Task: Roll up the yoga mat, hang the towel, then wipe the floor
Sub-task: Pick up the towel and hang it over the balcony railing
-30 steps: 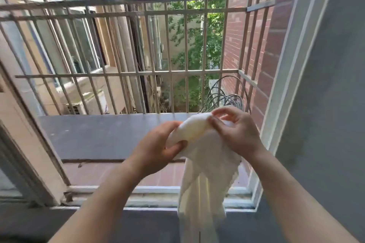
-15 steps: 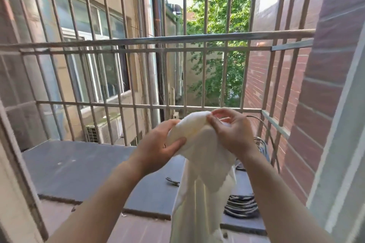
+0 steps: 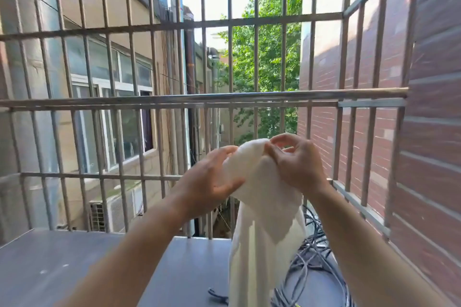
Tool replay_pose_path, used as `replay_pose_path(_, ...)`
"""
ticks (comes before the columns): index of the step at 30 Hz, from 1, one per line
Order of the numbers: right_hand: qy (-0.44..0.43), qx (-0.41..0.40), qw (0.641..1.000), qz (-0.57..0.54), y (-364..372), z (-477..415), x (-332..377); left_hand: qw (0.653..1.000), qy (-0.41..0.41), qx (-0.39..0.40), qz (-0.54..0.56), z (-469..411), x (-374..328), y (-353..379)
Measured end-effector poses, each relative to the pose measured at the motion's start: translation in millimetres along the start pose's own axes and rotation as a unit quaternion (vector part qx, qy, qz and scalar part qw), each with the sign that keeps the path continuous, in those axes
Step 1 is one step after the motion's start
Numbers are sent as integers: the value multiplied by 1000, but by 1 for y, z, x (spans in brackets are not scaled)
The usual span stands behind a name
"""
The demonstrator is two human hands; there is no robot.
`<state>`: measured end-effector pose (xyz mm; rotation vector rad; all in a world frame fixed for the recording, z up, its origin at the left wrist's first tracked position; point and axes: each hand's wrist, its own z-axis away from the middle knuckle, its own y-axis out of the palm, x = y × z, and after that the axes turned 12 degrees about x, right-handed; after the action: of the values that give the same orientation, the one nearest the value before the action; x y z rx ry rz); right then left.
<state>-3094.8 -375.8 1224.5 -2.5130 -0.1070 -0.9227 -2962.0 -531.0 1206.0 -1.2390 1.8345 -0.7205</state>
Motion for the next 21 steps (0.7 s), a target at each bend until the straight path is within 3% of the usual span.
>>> replay_pose_path(7,-18,-23,1000,13,8,-45,18,998,47,-6,-28,-34,10,-21)
replay_pose_path(13,-37,-47,997,40,12,-73,30,989,77,-26,-124,-69,19,-30)
replay_pose_path(21,-59,-65,994,64,-15,-113,51,980,149,-70,-109,-121,24,-67)
